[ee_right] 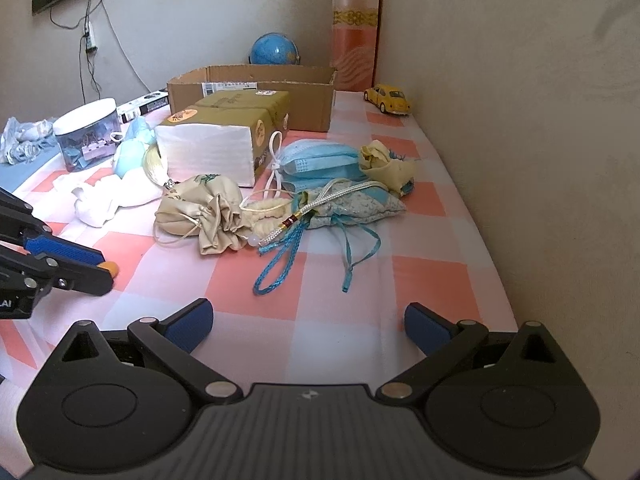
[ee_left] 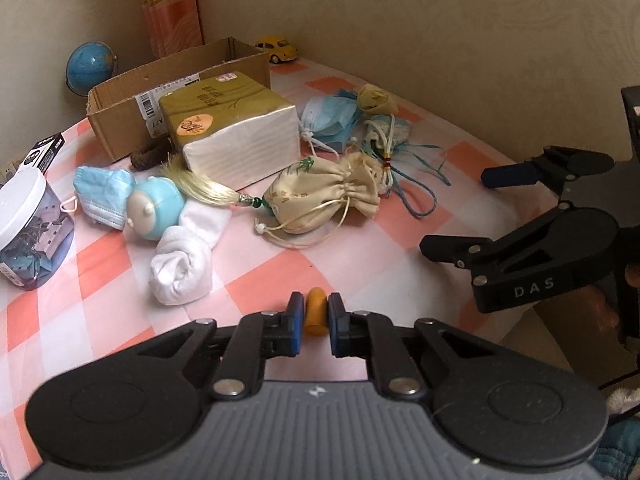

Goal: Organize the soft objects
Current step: 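Grasp the beige drawstring pouch with the right tool while the left tool holds the earplug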

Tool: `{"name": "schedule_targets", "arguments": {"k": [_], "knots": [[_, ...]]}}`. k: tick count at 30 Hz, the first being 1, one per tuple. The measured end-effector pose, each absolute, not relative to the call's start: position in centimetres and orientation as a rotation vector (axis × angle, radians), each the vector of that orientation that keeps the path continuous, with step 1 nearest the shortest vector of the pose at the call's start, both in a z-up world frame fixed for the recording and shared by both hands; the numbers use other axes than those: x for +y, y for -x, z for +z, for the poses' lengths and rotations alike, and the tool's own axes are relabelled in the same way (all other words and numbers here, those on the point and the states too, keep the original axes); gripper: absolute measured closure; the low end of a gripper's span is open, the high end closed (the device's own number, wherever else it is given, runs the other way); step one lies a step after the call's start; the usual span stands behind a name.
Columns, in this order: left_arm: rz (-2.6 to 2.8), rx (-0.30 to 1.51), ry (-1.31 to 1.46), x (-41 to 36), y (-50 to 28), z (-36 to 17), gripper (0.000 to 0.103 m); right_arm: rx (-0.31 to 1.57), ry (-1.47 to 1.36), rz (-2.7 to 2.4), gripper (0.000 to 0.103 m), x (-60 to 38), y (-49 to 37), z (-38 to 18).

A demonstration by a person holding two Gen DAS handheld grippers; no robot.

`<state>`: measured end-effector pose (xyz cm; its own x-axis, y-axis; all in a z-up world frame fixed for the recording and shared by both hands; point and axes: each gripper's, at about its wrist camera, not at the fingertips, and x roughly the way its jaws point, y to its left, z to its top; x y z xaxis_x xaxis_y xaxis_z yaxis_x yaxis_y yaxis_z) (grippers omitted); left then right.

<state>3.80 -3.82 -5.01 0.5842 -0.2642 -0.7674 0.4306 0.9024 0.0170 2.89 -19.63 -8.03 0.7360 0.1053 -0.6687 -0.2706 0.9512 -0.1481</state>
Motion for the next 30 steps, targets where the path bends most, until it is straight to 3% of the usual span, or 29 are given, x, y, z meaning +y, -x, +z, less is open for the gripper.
{"name": "schedule_targets", "arguments": {"k": [13, 30], "knots": [[-0.418, 0.853, -0.198, -0.5, -3.5, -4.4, 0.092, 0.647, 0.367, 0.376, 0.002, -15.5, -4.2, -5.5], [-0.446, 0.852, -0.188, 1.7, -3.7, -4.0, 0.092, 0.718, 0.435, 0.460, 0.033, -11.4, -8.6, -7.6]]}}
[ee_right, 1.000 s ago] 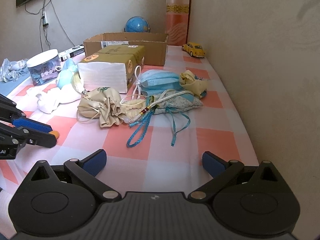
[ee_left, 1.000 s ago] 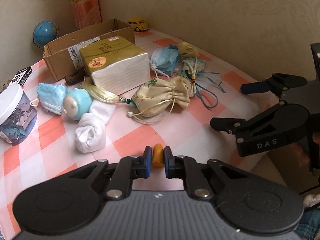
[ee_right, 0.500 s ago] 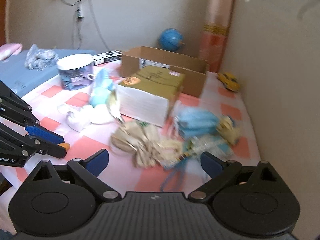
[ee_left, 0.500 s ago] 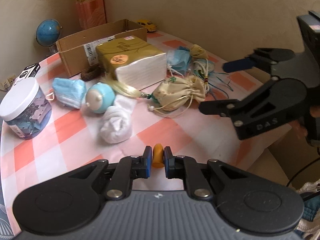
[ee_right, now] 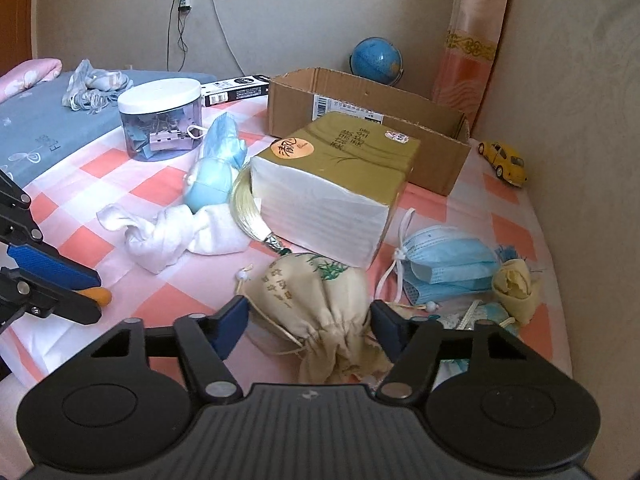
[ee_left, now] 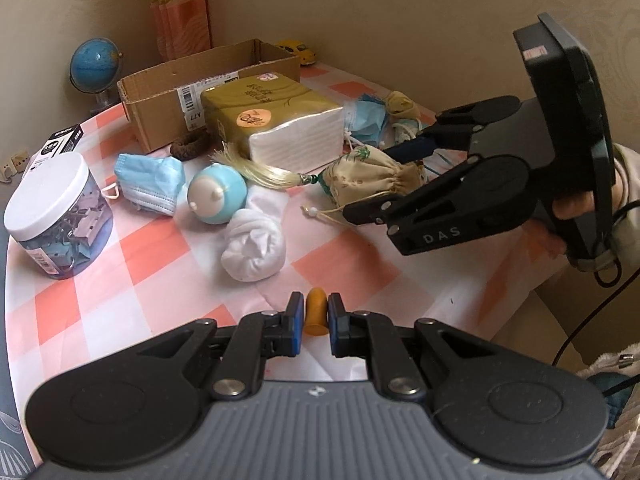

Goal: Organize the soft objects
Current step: 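Grasp the beige drawstring pouch with the right tool while the left tool holds the earplug, then carry the beige pouch into the cardboard box and open the right tool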

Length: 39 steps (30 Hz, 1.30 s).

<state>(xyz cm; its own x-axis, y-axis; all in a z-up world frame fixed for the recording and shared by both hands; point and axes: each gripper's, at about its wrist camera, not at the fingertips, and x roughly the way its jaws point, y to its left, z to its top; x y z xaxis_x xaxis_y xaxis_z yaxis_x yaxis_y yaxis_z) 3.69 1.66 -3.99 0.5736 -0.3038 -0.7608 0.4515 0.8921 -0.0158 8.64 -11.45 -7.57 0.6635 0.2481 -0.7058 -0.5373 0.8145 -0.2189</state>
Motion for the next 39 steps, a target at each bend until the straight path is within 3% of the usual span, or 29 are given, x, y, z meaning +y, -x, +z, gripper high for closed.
{"name": "schedule_targets", "arguments": {"k": [10, 24, 39], "knots": [[-0.466, 0.846, -0.203, 1.7, -3.5, -2.9, 0.092, 0.710, 0.451, 0.487, 0.038, -11.8, -8.0, -5.3], [-0.504, 0.813, -0.214, 1.6, -3.7, 0.6, 0.092, 0.636, 0.425, 0.540, 0.038, -13.3, -8.1, 2.2], [-0.446, 0.719, -0.240, 2.7, -9.5, 4.2, 0.092, 0.598, 0.370, 0.460, 0.038, -13.3, -14.2, 8.3]]}}
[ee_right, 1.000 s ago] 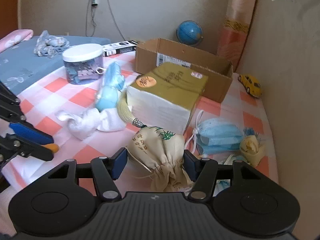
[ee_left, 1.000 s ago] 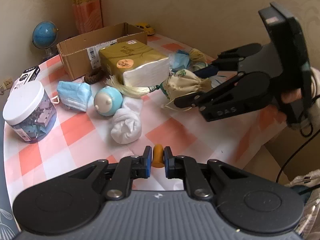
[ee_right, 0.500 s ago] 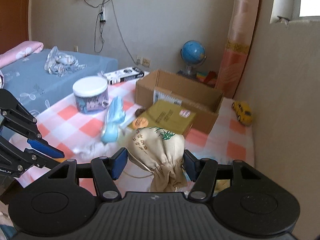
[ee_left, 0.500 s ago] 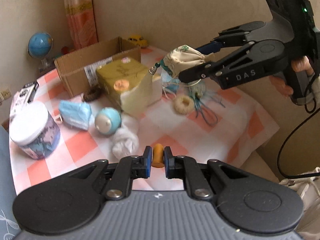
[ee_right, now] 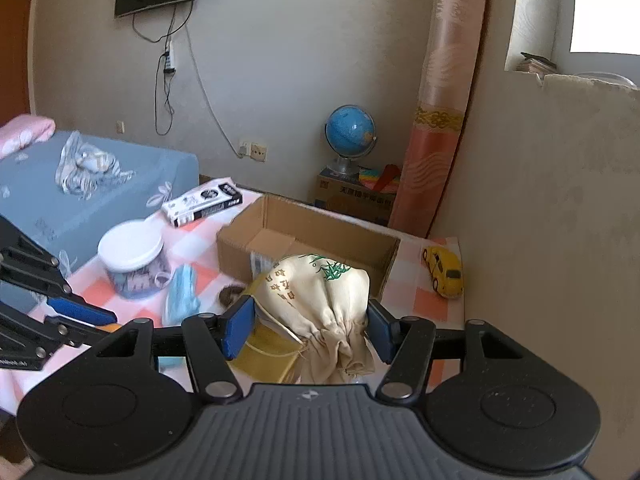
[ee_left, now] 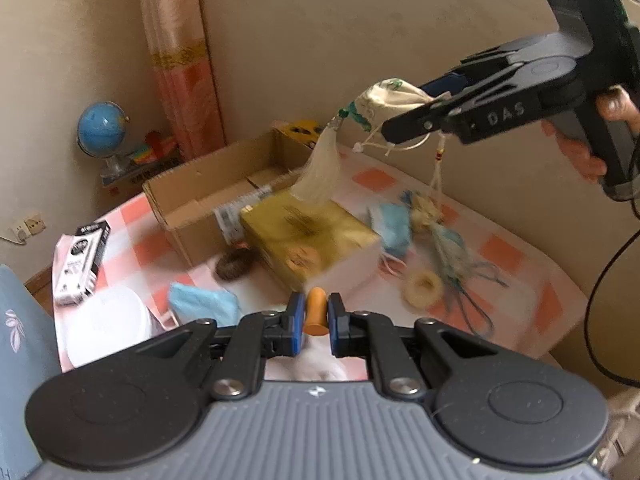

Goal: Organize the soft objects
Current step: 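Carry the beige pouch into the cardboard box and open the right tool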

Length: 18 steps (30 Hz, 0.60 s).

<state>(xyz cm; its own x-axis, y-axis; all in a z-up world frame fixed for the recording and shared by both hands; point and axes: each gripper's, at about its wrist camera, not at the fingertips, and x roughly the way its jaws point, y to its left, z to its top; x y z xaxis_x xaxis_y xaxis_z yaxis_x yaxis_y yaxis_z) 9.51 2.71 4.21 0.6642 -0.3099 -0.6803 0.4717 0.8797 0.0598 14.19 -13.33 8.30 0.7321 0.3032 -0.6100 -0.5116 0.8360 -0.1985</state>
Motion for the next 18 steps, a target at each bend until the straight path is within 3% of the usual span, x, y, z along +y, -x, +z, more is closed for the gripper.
{"name": "schedule_targets", "arguments": {"k": [18], "knots": [[-0.390, 0.702, -0.212, 3.7, -15.3, 4.6, 0.092, 0.532, 0.331, 0.565, 0.038, -7.7, -25.9, 14.3]]}}
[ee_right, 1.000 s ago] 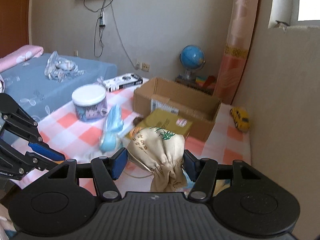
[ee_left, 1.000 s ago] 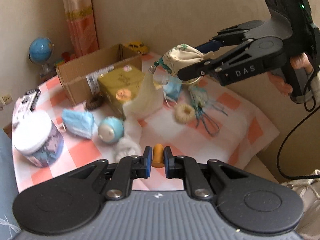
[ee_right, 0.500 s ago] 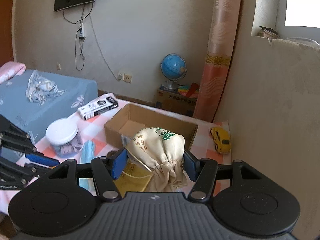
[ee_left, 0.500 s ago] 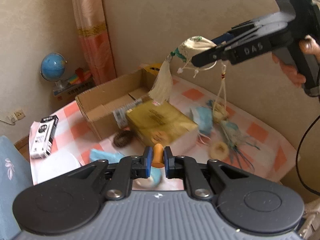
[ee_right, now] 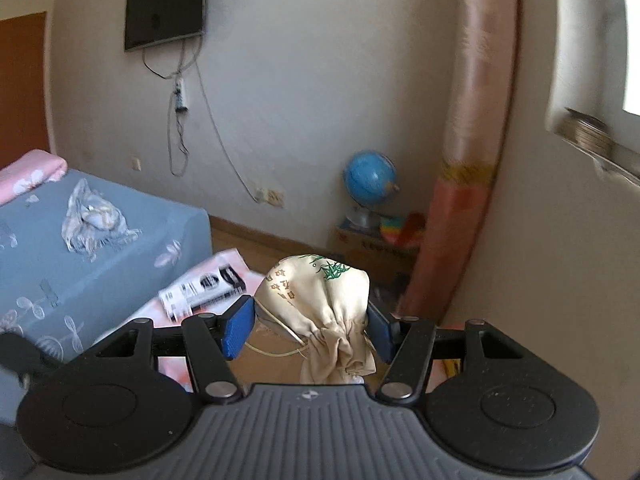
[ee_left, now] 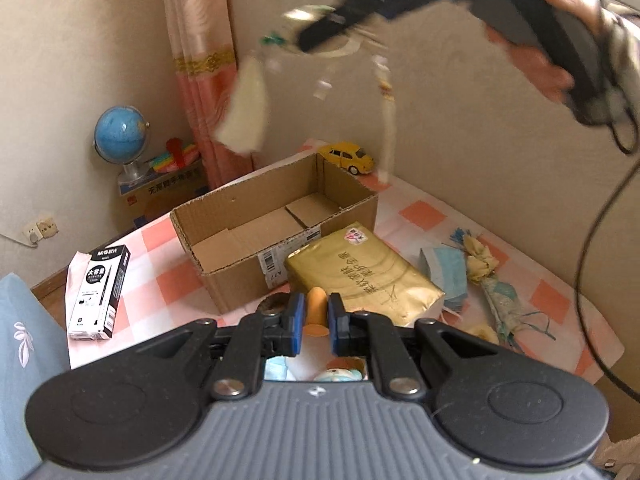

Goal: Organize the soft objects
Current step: 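Carry the beige pouch into the cardboard box and open the right tool, then move the left tool over the box and release the orange earplug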

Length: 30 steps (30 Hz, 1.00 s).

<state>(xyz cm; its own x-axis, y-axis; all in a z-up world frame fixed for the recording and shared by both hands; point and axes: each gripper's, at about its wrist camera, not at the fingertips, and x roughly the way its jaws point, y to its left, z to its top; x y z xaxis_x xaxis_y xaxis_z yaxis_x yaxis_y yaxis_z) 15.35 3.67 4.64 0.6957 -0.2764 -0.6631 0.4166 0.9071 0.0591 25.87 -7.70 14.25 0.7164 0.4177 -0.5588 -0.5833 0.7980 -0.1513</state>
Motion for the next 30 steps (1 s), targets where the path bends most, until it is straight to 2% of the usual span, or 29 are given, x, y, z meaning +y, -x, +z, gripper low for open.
{"name": "schedule_targets", "arguments": {"k": [4, 10, 12, 14, 16, 20, 30], "knots": [[-0.369, 0.726, -0.204, 3.9, -16.0, 4.2, 0.092, 0.551, 0.306, 0.606, 0.038, -6.0, -29.3, 12.6], [-0.334, 0.744, -0.202, 4.3, -17.4, 3.9, 0.092, 0.680, 0.350, 0.640, 0.038, -4.8, -33.2, 6.3], [-0.328, 0.748, -0.202, 4.3, -17.9, 4.0, 0.092, 0.763, 0.371, 0.622, 0.034, -5.0, -34.3, 3.7], [-0.328, 0.750, -0.210, 4.3, -18.5, 3.9, 0.092, 0.827, 0.383, 0.577, 0.019, -5.5, -34.8, 1.8], [-0.330, 0.751, -0.217, 4.2, -19.2, 4.0, 0.092, 0.834, 0.364, 0.525, 0.009, -6.4, -34.5, 0.9], [-0.339, 0.755, -0.220, 4.0, -21.2, 4.2, 0.092, 0.820, 0.231, 0.502, 0.000, -8.9, -33.2, 1.4], [-0.287, 0.758, -0.234, 3.6, -28.6, 4.9, 0.092, 0.836, 0.242, 0.406, 0.000, -11.3, -30.5, 1.0]]}}
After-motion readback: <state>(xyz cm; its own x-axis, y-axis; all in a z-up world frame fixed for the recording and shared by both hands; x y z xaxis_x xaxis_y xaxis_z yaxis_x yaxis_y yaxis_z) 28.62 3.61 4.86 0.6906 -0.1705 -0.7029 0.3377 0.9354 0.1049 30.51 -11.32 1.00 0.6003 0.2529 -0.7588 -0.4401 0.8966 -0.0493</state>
